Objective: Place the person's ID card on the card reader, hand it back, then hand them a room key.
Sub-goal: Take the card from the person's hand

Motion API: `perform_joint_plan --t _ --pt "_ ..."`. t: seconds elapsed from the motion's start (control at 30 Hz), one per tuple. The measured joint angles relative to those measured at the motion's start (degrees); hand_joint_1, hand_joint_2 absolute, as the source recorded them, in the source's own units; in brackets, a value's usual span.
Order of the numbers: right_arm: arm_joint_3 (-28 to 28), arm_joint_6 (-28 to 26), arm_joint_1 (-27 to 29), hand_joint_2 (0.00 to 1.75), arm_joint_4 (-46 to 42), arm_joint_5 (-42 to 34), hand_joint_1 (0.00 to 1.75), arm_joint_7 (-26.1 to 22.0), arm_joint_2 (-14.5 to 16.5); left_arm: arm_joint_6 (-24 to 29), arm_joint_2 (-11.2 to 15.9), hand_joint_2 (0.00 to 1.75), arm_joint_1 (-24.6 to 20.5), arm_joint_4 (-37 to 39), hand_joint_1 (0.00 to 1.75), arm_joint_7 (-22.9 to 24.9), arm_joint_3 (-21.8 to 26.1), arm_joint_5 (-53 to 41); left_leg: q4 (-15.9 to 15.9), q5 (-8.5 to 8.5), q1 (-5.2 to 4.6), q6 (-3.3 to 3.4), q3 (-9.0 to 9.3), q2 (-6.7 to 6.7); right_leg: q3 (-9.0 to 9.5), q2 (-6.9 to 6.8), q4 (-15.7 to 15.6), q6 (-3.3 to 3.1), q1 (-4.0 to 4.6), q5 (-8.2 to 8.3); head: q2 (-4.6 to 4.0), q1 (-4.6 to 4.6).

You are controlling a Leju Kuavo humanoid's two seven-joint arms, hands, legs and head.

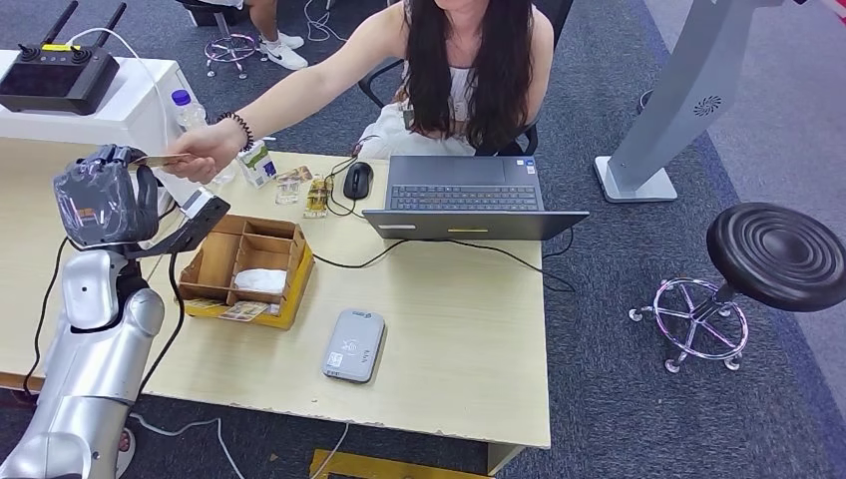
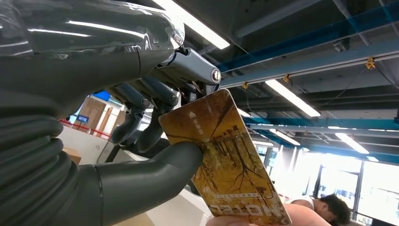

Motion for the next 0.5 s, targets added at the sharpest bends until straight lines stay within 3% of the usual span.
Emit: perform_joint_plan --t 0.5 --pt "0.0 0.0 0.0 1.75 0.0 0.3 0.0 0.0 0.0 0.5 -0.2 1.75 0.1 0.5 1.75 -0.6 -0.8 0.3 0.0 0.0 0.0 0.0 -0.01 0.0 0.0 0.0 0.0 0.0 0.0 0.0 0.0 0.0"
